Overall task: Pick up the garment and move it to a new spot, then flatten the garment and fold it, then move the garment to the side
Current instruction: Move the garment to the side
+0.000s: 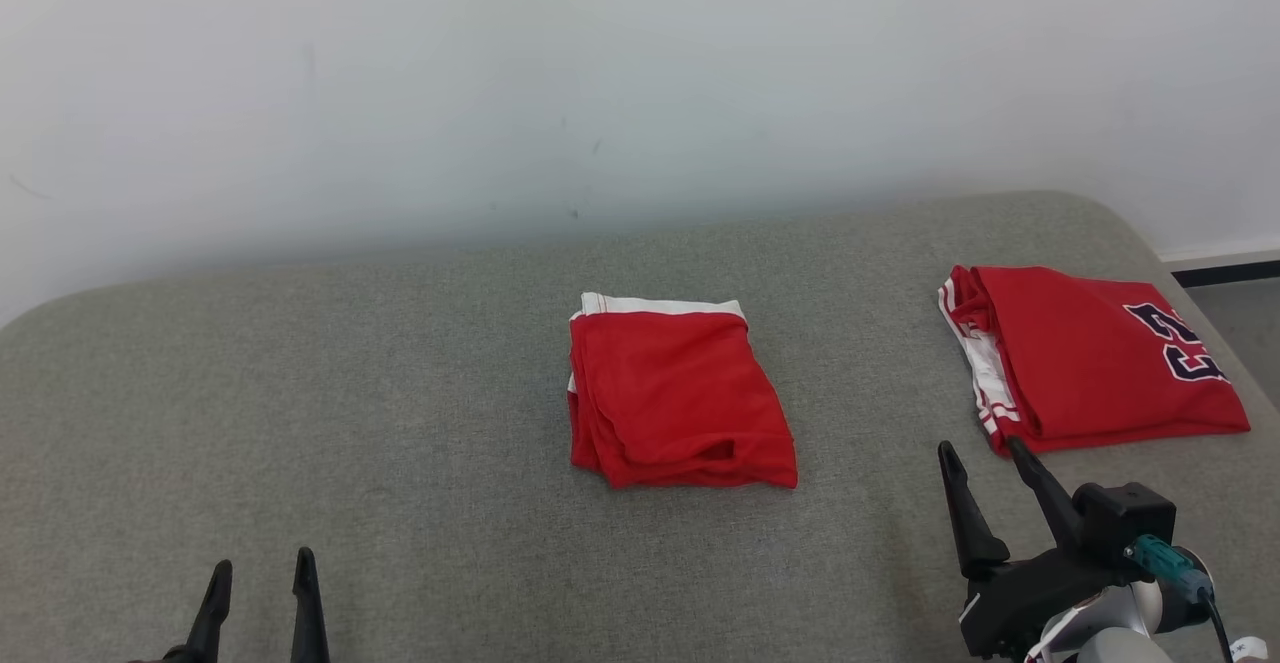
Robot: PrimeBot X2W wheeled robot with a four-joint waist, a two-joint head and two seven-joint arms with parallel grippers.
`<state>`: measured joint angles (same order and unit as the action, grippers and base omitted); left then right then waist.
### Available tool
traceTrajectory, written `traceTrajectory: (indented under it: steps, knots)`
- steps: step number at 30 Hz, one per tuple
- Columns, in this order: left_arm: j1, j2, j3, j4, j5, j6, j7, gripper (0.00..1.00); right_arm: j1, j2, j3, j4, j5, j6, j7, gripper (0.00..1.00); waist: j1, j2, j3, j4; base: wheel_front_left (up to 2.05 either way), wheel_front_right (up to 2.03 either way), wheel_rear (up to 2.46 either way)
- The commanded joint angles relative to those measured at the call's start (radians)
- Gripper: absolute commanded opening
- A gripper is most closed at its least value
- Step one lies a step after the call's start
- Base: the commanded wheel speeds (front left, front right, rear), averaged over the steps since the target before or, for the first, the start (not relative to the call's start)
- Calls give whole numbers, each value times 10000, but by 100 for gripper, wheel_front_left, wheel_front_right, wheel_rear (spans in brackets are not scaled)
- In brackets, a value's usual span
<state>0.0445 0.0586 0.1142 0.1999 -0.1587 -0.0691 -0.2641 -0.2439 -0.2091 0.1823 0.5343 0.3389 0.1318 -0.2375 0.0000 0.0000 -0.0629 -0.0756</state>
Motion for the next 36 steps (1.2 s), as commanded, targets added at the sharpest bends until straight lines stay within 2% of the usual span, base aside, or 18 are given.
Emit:
traceTrajectory:
  steps: [1,14,22,28,36]
  knots:
    - [42,-24,15,-26,69,55,8,100,9,44,-7,-24,-85,-28,32,100,0,0,10,12,0,0,0]
    - [105,-52,-151,-3,125,25,6,100,-77,80,-29,8,1,-28,151,100,0,0,53,140,0,0,0]
    - [-225,-65,-564,-2,170,-65,8,100,-499,-253,-191,-55,-37,-28,475,100,0,0,275,850,0,0,0]
    - [-393,-77,-959,-172,154,-87,6,100,-1519,-486,-229,318,373,-28,2171,100,0,0,688,1700,0,0,0]
    - [-751,-82,-1370,-264,-31,-163,6,100,-3196,-616,-925,1958,988,-28,4867,100,0,0,1447,2963,0,0,0]
